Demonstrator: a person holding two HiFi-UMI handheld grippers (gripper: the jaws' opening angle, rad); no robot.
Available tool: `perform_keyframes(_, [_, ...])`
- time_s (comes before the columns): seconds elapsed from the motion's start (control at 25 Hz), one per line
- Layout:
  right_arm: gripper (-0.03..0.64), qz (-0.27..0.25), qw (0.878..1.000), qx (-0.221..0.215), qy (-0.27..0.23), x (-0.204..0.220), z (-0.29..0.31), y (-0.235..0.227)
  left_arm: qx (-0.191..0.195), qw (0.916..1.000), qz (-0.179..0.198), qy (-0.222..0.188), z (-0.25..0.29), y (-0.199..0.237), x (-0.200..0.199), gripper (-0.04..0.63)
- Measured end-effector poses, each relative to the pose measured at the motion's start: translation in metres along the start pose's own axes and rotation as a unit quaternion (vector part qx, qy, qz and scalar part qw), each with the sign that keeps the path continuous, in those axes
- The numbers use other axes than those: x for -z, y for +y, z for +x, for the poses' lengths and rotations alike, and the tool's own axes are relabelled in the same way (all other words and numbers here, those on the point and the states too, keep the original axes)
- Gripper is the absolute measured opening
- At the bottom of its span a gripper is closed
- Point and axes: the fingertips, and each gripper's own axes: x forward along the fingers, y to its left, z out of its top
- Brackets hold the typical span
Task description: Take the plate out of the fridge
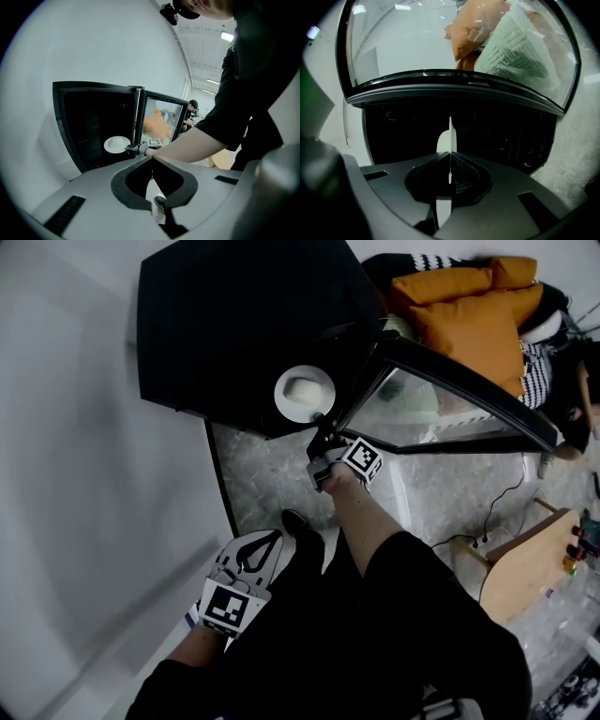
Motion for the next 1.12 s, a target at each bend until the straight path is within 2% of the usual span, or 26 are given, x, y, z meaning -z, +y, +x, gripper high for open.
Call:
perform_keyframes(0.12, [0.014,-0.001,1.0,0.007,0.011,0.007,-0.015,0.009,0.003,0.9993,0.036,0.007,-0.001,0.001,-0.005,0.008])
perform_keyframes(0.24, [0.014,0.006,1.0,0.003,0.017,0.014,-0.028,0.018,0.003,0.9987,0.049,0.007,-0.004,0.002,-0.01,0.008])
perform_keyframes(0.44, [0.014,0.012,1.0,-0.001,0.027,0.018,-0.045,0.035,-0.005,0.9994,0.031,-0.017,-0.003,0.003,-0.023,0.008])
perform_keyframes(0.64, [0.015,-0.001,0.999,0.01,0.049,0.016,-0.063,0.059,-0.01,0.9986,0.049,-0.018,-0.003,0.003,-0.031,0.008])
perform_keyframes(0.88, [0.014,-0.016,0.997,-0.009,0.079,0.016,-0.079,0.095,-0.012,0.9987,0.024,-0.043,-0.003,0.003,-0.043,0.008])
perform_keyframes(1.12, [0.015,-0.019,0.994,-0.01,0.106,0.019,-0.101,0.116,-0.021,0.9974,0.039,-0.057,-0.001,0.0,-0.057,0.008])
